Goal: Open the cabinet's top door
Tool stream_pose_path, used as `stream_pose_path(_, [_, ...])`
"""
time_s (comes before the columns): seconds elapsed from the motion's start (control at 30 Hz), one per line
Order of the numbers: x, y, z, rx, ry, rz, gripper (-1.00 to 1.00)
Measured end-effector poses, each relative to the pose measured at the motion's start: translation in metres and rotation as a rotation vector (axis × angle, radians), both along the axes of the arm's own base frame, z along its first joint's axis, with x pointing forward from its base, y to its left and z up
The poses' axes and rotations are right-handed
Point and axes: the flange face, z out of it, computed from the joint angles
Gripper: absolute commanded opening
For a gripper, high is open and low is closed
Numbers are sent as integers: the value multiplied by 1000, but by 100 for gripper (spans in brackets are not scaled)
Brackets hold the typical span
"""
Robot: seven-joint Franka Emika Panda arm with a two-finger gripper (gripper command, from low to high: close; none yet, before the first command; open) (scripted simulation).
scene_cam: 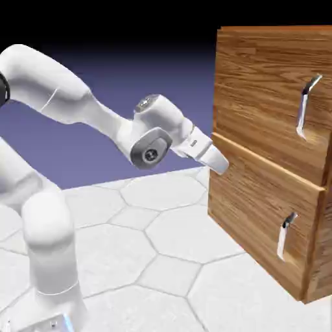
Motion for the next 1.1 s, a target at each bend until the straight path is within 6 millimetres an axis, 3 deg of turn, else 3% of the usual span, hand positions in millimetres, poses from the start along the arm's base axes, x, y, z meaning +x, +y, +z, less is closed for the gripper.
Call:
stream_pose_path(0.3, [6,17,60,-3,-143,37,0])
stream_pose_path(0.57, [5,20,104,1,-268,55,0])
stream_pose_path(0.83, [2,11,135,11,-387,60,0])
stream_pose_path(1.1, [3,-8,153,26,-495,56,0])
